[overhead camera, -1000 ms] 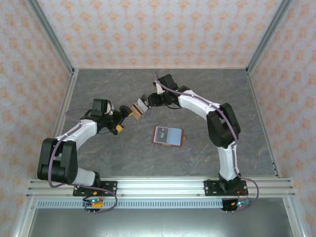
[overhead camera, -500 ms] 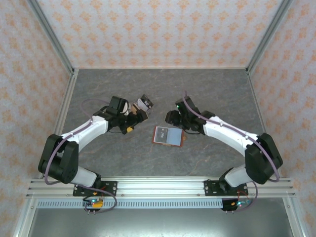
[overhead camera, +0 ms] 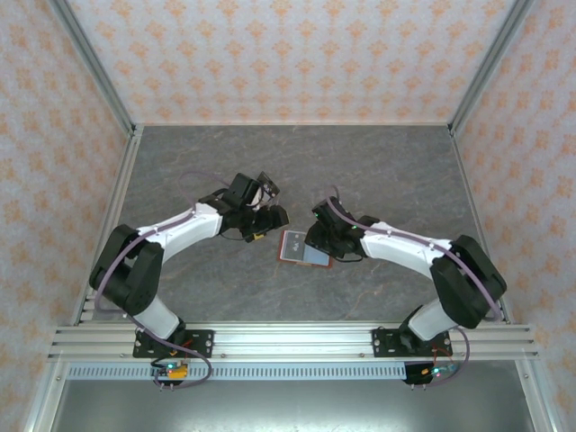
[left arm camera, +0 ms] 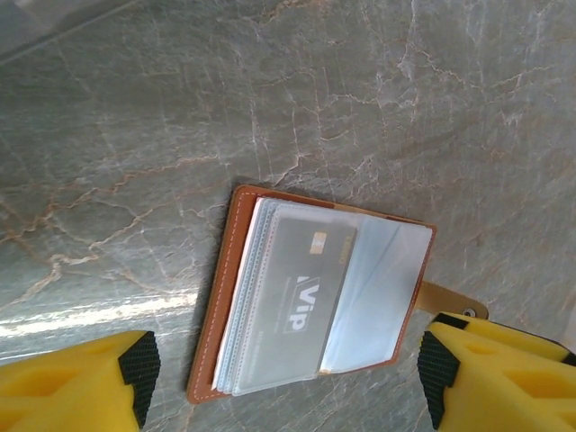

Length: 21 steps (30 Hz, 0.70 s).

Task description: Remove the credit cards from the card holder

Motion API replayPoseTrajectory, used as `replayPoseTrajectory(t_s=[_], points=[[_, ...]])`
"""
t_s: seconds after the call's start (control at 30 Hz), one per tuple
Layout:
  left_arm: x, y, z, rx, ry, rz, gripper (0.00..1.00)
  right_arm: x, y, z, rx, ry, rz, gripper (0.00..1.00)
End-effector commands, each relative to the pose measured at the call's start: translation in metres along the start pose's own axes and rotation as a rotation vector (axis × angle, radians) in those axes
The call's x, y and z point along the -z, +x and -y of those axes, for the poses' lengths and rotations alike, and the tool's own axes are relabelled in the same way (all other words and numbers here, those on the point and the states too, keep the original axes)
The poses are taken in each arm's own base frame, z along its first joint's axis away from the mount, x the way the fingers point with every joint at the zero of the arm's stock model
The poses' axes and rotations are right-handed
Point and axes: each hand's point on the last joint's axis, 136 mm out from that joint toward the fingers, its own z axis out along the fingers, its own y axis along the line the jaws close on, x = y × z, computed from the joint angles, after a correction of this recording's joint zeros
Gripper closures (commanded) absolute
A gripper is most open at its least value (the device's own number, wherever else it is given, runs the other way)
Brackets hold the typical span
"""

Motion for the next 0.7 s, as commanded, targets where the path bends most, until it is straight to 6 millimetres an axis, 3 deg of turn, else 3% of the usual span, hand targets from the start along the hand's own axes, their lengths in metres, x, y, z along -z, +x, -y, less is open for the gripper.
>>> replayPoseTrajectory(t_s=[0.0, 0.17, 0.5, 0.67], points=[[-0.004, 0.0, 0.003, -0.01, -0.026, -0.011, 0.26, -0.006, -0.004, -0.015, 0.013, -0.031, -0.001, 0.61], [-0.012, 0.004, 0.0, -0.014, -0.037, -0.046, 0.27, -0.019, 0.0, -0.026, 0.058, -0.042, -0.062, 0.56], [-0.014, -0.001, -0.016, -0.018, -0.119, -0.011, 0.31, -0.032, -0.005, -0.005, 0.149, 0.164, -0.091, 0.56], [-0.012, 0.002, -0.022, -0.012, -0.137, -0.015, 0.32, -0.041, -0.006, 0.002, 0.174, 0.225, -0.106, 0.61]])
